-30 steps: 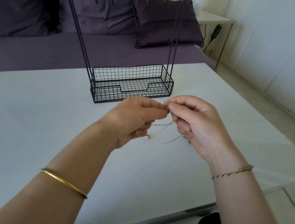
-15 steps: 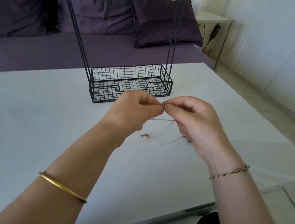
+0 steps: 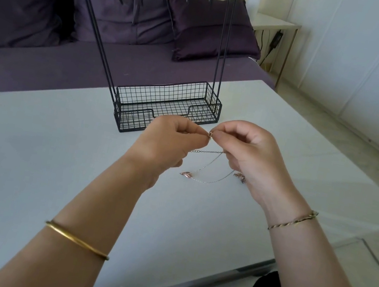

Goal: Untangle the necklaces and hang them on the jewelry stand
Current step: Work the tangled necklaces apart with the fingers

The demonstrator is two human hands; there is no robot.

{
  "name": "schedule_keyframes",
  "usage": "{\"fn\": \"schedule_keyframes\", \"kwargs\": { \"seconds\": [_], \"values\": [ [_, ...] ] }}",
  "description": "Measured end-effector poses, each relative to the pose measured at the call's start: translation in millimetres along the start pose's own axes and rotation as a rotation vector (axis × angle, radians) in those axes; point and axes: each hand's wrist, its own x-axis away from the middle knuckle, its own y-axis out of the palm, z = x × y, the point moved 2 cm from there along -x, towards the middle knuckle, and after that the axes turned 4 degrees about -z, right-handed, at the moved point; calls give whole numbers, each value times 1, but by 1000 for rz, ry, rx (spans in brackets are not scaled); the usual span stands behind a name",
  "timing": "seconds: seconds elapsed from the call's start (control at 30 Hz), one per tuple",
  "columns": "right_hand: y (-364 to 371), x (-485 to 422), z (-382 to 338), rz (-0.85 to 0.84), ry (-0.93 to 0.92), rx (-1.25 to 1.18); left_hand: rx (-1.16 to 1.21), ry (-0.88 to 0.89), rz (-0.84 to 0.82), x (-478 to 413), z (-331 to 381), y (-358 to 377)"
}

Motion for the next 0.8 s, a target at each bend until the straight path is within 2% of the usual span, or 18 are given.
{"fn": "schedule_keyframes", "kwargs": {
  "seconds": [0.37,0.67,0.8],
  "values": [
    [1,0,0,-13,-40,30,23,10,16,-1,0,1],
    [5,3,-6,-8,-131,137,154,-114,-3,-2,-1,1],
    [5,2,-4,32,-119,160,45,-26,33,-1,0,1]
  ]
}}
